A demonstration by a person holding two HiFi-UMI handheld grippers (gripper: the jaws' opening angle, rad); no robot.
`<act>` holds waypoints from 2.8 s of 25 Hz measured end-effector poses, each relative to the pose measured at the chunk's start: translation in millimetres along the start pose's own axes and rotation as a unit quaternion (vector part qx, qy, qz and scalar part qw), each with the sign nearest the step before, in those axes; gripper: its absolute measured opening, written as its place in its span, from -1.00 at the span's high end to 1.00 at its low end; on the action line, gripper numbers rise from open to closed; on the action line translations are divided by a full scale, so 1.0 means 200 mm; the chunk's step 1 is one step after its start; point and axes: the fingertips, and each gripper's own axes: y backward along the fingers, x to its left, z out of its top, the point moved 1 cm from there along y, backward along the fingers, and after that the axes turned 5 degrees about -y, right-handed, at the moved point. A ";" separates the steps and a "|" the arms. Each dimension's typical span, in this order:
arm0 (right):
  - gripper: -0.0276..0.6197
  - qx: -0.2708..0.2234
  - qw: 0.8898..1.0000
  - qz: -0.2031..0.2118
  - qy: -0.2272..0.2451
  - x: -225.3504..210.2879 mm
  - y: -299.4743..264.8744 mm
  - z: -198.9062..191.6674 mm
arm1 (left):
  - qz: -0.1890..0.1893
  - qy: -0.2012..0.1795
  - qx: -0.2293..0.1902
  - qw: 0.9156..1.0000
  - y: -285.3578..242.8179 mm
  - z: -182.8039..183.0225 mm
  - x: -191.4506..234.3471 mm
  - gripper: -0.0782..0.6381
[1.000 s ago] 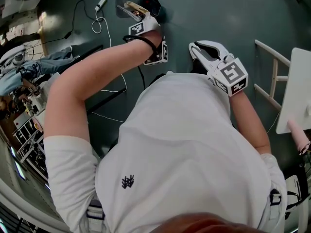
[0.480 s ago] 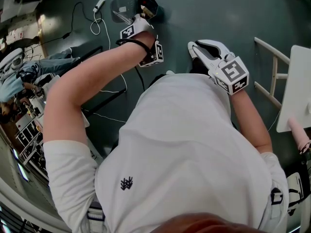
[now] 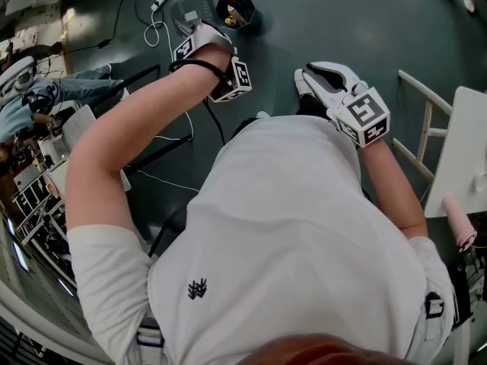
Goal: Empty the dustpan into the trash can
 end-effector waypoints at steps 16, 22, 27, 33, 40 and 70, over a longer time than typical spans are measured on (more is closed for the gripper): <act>0.74 0.035 0.996 0.042 0.071 0.35 -0.24 0.05 | -0.124 0.206 -0.107 0.965 -0.11 0.08 -0.77 0.63; 0.74 0.053 0.992 0.050 0.103 0.58 -0.36 0.03 | -0.169 0.323 -0.175 0.915 -0.15 0.26 -1.19 0.63; 0.74 0.063 0.990 0.047 0.120 0.77 -0.44 -0.03 | -0.195 0.419 -0.230 0.856 -0.17 0.45 -1.52 0.63; 0.74 0.079 0.987 0.048 0.129 1.07 -0.51 -0.15 | -0.218 0.505 -0.278 0.788 -0.13 0.70 -1.85 0.63; 0.74 0.083 0.987 0.040 0.129 1.33 -0.53 -0.30 | -0.241 0.622 -0.384 0.639 0.04 0.94 -2.02 0.63; 0.87 0.062 0.989 0.018 0.130 1.63 -0.46 -0.47 | -0.090 0.817 -0.435 0.367 0.45 0.90 -2.15 0.62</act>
